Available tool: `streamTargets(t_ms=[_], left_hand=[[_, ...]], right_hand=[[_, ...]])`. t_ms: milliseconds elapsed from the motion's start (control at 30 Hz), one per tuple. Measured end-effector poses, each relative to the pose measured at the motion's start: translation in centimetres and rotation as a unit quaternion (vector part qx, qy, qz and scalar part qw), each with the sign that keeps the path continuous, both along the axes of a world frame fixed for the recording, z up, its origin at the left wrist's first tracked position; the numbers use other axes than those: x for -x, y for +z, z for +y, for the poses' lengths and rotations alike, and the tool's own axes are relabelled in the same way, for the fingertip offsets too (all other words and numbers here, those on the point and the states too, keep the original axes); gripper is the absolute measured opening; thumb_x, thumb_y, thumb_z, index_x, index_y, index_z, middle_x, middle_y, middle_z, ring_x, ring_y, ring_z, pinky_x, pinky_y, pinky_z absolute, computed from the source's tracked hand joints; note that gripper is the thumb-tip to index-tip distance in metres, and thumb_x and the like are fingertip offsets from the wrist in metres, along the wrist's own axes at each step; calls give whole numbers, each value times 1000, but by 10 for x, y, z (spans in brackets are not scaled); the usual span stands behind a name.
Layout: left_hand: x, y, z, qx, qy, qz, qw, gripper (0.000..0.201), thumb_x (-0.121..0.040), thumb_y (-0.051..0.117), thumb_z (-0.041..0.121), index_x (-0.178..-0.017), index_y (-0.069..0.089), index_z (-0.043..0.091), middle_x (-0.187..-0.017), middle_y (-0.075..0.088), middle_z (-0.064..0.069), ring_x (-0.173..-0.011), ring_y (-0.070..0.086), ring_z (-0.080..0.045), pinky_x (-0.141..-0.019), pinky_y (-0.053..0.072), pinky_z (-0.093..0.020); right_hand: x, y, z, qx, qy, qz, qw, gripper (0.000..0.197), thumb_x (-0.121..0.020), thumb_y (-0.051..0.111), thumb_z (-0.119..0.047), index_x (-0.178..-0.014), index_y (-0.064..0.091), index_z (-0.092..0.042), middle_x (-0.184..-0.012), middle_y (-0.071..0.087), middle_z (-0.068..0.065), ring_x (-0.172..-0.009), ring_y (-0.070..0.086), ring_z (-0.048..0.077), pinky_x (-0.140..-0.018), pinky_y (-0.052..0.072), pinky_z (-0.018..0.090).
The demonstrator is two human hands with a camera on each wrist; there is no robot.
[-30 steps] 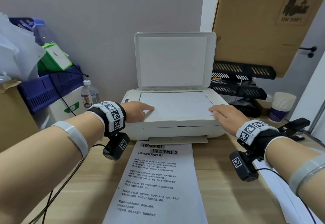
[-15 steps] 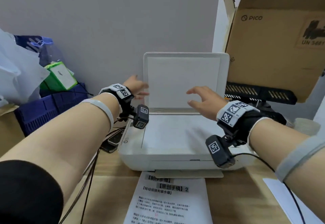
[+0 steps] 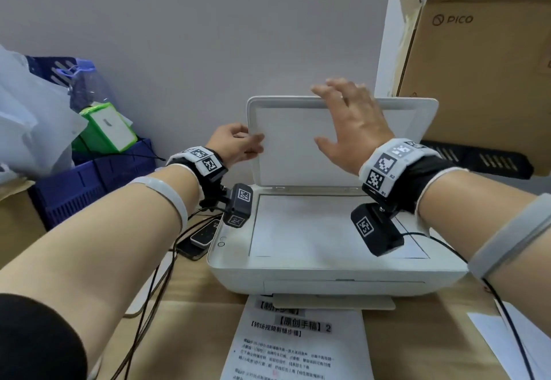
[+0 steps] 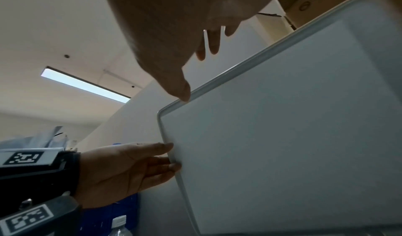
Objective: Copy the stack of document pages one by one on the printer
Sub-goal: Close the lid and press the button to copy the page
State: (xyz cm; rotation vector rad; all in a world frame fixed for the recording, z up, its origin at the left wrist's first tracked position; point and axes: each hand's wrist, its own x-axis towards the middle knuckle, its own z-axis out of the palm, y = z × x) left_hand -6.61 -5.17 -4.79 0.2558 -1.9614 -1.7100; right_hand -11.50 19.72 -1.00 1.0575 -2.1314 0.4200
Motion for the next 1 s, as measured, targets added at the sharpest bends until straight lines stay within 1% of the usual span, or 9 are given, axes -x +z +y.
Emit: streamTargets(t_ms=[67,133,200,300,400,500,600,700,1000], left_hand=[[-15,-4,1,-4,-25,-12,1000,35,-84,76,12,-110,62,-7,-97,72,-22,-92,70,-29,-88,59,-38],[-33,-10,3,2,-43,-27,999,39,-82,77,10,-112,62,-10,-102,72,-24,-92,71,-28,-88,59,-36],[-49,-19,5,29,-63,-50,996,32,-82,77,7,-109,66,-8,-99,73,-20,-90,71,-26,-89,58,-36],[-68,-37,6,128,-56,-107,984,22,-82,77,7,-102,70,1,-84,75,-5,-83,69,-17,-89,58,-34],[-83,-56,5,240,-12,-147,960,16,-85,75,11,-100,73,18,-95,74,-5,-89,69,-17,-95,55,-42],[-99,-67,8,300,30,-202,932,24,-89,68,11,-106,70,28,-114,69,-10,-95,67,-21,-95,55,-40],[-115,-70,19,234,39,-287,928,37,-92,53,5,-118,67,27,-114,68,-11,-91,68,-29,-79,60,-52],[-127,-72,29,167,33,-339,925,36,-97,49,6,-122,65,27,-111,65,-10,-92,70,-33,-68,62,-50],[-133,-75,33,122,25,-372,920,52,-96,50,-3,-142,49,22,-122,65,-19,-89,72,-39,-79,58,-57]], right_hand=[[-10,1,-1,-18,3,6,1000,79,-83,69,-35,-150,27,-29,-145,39,0,-134,38,26,-122,14,45],[-23,-3,-1,-38,27,-29,999,73,-86,66,-37,-148,28,-35,-136,49,-4,-122,50,24,-113,32,44],[-34,-13,1,-68,51,-103,991,56,-90,62,-39,-141,39,-40,-126,57,-9,-111,57,20,-98,46,42],[-46,-33,9,-127,50,-146,980,30,-95,56,-40,-125,58,-40,-116,64,-11,-103,61,19,-89,51,38],[-58,-60,16,-149,39,-165,974,28,-96,55,-42,-123,62,-42,-118,65,-9,-104,61,20,-88,50,35],[-64,-84,21,-165,40,-186,968,32,-94,56,-46,-126,59,-45,-125,61,-13,-113,58,18,-93,48,35],[-63,-104,21,-205,47,-220,952,41,-93,56,-49,-133,53,-43,-129,55,-12,-118,54,16,-98,47,40],[-63,-122,18,-236,56,-258,935,50,-92,50,-60,-138,49,-40,-139,49,-6,-129,46,19,-105,41,47],[-64,-150,17,-238,29,-266,934,53,-101,18,-57,-152,24,-42,-162,22,-6,-149,17,16,-121,13,46]])
